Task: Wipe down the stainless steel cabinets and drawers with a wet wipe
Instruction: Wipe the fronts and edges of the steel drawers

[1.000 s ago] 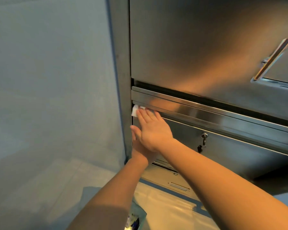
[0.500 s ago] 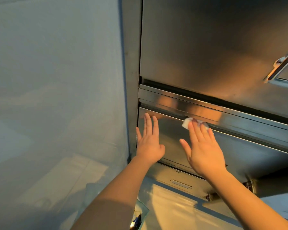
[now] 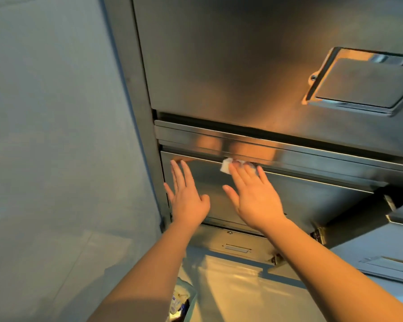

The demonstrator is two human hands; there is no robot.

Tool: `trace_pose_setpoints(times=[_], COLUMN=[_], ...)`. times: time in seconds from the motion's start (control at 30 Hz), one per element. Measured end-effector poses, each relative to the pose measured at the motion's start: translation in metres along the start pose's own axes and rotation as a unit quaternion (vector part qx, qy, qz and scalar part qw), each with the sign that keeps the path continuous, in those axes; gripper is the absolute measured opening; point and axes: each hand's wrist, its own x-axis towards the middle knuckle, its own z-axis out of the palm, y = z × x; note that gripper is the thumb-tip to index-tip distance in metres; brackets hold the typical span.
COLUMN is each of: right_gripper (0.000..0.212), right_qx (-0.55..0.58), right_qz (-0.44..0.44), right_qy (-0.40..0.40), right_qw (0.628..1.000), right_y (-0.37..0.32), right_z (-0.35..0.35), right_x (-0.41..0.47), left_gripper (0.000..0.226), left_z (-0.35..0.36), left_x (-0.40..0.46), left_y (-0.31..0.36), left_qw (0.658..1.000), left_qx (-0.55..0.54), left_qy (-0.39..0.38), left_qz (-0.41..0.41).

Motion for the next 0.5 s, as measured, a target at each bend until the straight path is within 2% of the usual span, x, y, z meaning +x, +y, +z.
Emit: trace_pose_setpoints(times=[0.13,0.27,0.4,0.5], right_gripper=[0.069,0.065,0.069,0.070], right_qx=[0.030,0.084,0.204,0.290], right_qz=[0.087,0.197,0.319,0.317], right_qy=[-0.008,0.027,0.057,0.042], right_qw=[0.996,0.977,0.924,0.902], right_y=[0.062,0.101,0.087,0.059], right_z=[0.002,0.004,0.008,0.009], right_x=[-0.044,-0.072,-0.062,-0.038], left_gripper=[0.104,0.097,0.097,0.102], left_z=[0.009,0.014,0.018,0.020], left_x=[-0.010,-0.013,-0.010,-0.007], left_y=[0.037,0.061,0.080,0.089], left_qw=[1.000,0.999,0.999,0.998], left_qx=[-0.016,-0.022,-0.042,-0.049], left_qy=[0.011,0.021,0.022,0.032], left_qz=[0.017,0.032,0.012,-0.007])
